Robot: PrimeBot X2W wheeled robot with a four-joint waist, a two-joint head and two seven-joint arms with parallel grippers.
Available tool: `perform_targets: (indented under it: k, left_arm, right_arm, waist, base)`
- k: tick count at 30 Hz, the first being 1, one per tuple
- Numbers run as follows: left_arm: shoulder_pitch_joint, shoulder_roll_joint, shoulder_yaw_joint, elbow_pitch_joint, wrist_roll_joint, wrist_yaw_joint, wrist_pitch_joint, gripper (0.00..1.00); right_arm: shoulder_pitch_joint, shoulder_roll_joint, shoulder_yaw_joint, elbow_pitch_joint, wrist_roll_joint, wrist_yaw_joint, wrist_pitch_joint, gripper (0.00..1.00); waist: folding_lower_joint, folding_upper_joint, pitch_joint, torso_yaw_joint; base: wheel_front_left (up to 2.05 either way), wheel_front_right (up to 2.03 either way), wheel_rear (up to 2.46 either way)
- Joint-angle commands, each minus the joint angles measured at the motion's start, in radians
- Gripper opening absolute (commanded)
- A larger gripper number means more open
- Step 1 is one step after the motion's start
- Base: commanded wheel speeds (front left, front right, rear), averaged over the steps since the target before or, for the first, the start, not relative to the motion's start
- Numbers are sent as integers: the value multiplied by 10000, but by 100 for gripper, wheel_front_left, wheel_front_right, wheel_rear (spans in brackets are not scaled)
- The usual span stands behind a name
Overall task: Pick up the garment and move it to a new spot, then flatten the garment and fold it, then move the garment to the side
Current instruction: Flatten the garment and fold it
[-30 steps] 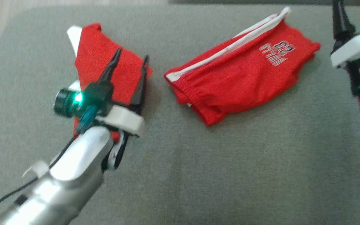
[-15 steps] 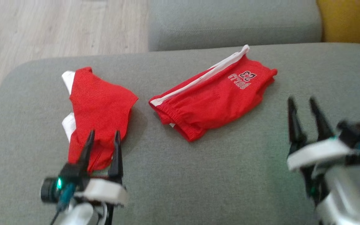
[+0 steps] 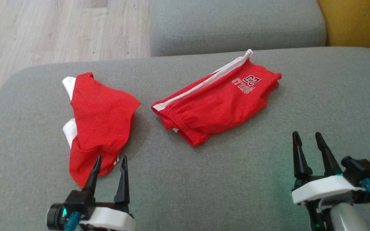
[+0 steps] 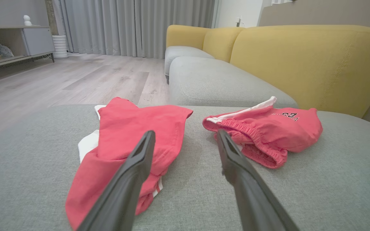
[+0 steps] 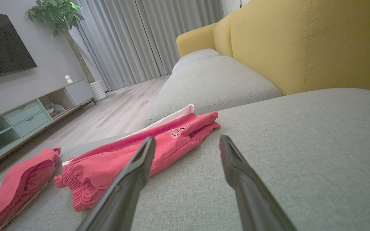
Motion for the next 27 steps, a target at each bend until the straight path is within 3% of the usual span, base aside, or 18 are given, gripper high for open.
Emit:
perform_targets:
  k: [1, 7, 13, 21, 27]
  left_arm:
    - [-472, 11, 449, -244, 150, -67, -93, 100]
    - [-1033, -331, 548, -178, 606, -420, -93, 100]
    - [-1747, -654, 526, -23, 978, -744, -93, 100]
    - [-2421, -1186, 364, 272, 1334, -1080, -93, 100]
    - [-2723, -1423, 387, 405, 1502, -1269, -93, 100]
  right_arm:
    - [-265, 36, 133, -430, -95, -9, 32, 100]
    - [-1032, 70, -250, -936, -355, -9, 564, 100]
    - [-3041, -71, -975, -785, -661, -9, 1610, 100]
    - [-6076, -367, -2913, 1334, -1529, -9, 3233, 100]
    - [-7333, -832, -4116, 3313, -2511, -9, 3707, 100]
  waist:
    - [0, -1, 133, 68]
    - [0, -1, 1036, 398]
    - [0, -1, 2063, 904]
    - [0, -1, 3104, 1624]
    - [0, -1, 3475, 2122]
  base:
    - [0, 0, 0]
    - [0, 0, 0]
    - [0, 0, 0]
    - [0, 0, 0]
    - [0, 0, 0]
